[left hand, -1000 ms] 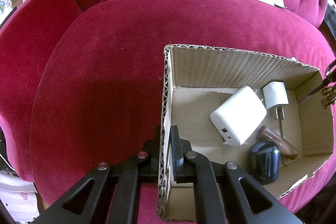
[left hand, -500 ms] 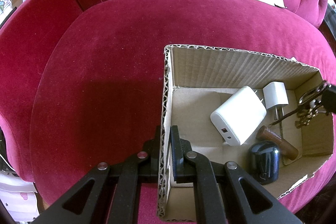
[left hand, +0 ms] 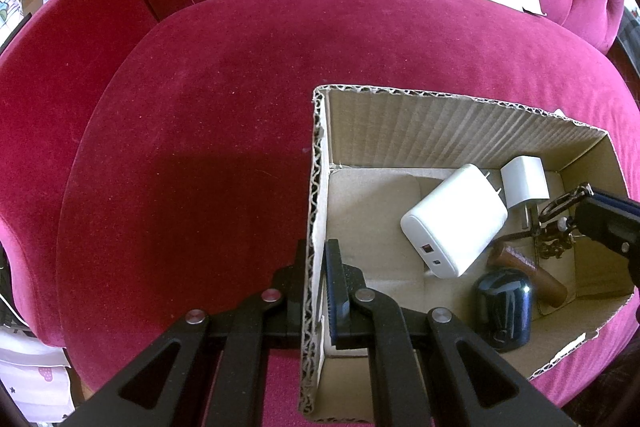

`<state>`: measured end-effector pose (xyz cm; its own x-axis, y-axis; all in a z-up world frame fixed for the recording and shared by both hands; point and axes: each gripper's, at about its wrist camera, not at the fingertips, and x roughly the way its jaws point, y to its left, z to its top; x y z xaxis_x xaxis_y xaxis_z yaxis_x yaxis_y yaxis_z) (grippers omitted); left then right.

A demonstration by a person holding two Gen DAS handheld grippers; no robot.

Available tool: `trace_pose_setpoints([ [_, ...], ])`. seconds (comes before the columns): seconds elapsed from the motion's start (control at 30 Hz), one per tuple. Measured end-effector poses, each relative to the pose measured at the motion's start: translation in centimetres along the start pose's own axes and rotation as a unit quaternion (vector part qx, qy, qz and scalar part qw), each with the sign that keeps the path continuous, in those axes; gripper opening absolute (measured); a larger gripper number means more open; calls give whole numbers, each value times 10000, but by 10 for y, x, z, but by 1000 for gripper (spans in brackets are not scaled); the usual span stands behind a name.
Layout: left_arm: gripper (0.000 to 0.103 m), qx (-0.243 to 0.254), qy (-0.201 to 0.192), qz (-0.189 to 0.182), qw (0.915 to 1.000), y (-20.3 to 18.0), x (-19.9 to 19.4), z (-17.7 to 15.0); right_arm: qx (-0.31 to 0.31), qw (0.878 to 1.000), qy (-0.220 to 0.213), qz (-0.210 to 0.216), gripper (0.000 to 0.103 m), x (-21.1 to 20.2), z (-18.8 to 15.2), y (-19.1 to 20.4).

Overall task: Organize rigid objects
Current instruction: 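Lower the keyring into the box and open the right tool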

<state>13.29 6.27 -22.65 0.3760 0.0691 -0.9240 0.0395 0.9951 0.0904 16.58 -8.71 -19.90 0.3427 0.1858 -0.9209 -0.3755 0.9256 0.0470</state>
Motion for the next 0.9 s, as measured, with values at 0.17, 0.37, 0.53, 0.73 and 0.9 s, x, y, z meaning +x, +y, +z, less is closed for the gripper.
trace_pose_setpoints([
  [0.17, 7, -1, 1, 3, 10000, 0, 0, 0, 8, 10000, -40, -61, 12, -1, 1, -2],
  [0.37, 7, 4, -2, 7, 10000, 2, 0, 0, 131, 9997, -186, -115, 80, -10, -1, -6],
  [0.53, 7, 4, -3, 10, 10000, 2, 1, 0, 82, 9995, -224, -229, 103, -10, 2, -6],
  [0.73, 7, 7, -3, 12, 10000, 2, 2, 0, 122, 9992, -270, -254, 103, -12, 4, -11],
  [0.9, 7, 7, -3, 12, 10000, 1, 2, 0, 197, 9988, -394, -235, 103, -20, 7, -16],
])
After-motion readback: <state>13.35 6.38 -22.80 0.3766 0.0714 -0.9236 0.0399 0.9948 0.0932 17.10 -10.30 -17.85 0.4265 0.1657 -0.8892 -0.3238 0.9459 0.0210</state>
